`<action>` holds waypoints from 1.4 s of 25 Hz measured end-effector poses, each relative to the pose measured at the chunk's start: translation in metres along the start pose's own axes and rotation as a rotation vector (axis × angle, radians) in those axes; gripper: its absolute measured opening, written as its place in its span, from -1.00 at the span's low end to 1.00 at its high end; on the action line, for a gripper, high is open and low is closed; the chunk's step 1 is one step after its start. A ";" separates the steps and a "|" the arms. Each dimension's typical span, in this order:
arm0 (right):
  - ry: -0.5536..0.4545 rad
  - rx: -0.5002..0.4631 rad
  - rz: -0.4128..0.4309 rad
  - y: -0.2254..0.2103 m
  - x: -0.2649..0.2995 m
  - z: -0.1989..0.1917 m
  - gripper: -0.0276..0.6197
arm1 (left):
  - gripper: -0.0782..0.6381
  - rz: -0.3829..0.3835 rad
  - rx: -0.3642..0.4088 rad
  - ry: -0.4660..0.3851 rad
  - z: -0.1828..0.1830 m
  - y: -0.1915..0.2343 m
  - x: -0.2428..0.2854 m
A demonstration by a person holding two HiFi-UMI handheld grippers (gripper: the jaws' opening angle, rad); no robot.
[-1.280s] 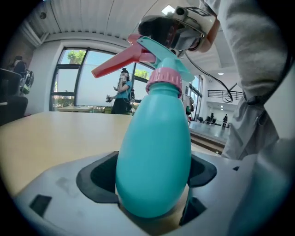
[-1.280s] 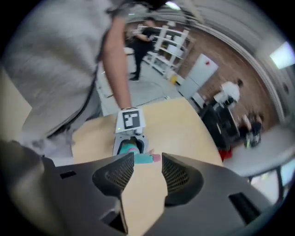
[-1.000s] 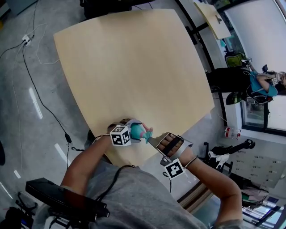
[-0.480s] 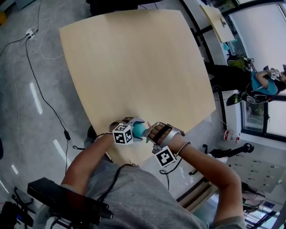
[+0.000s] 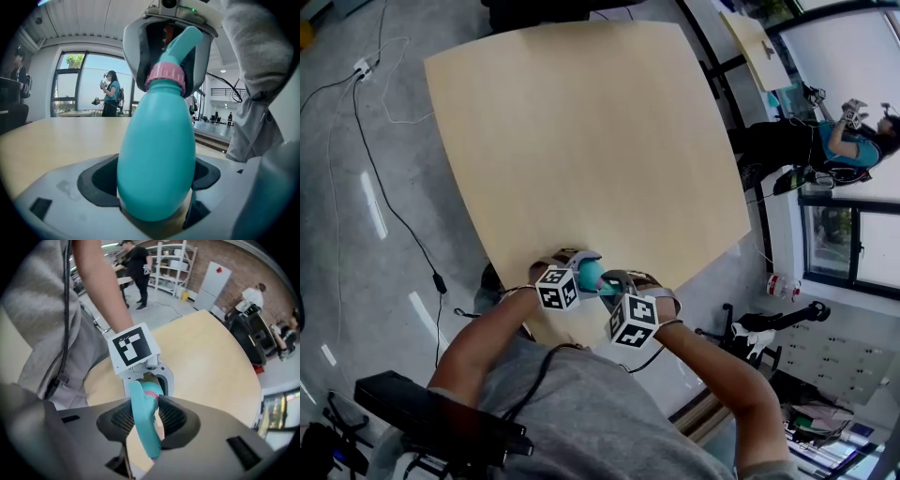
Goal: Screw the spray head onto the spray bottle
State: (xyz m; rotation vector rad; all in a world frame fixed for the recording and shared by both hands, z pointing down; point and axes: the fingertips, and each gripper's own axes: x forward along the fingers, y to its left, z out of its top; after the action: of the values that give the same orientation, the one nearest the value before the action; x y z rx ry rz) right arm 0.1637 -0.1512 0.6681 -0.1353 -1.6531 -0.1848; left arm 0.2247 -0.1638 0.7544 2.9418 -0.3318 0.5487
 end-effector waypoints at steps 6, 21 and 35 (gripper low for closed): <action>-0.067 -0.097 -0.015 -0.001 -0.006 0.001 -0.49 | 0.35 0.017 -0.013 -0.004 0.003 0.001 0.001; -0.033 -0.453 -0.094 0.001 -0.008 -0.005 -0.49 | 0.35 0.012 -0.012 -0.003 0.003 -0.001 0.000; 0.052 0.404 0.085 -0.002 0.000 -0.007 -0.52 | 0.35 0.146 -0.041 0.001 0.004 0.008 -0.001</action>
State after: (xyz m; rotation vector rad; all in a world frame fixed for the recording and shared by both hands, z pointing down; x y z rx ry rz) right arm 0.1703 -0.1551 0.6690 0.1047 -1.5970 0.2094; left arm 0.2230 -0.1724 0.7506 2.8931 -0.5545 0.5543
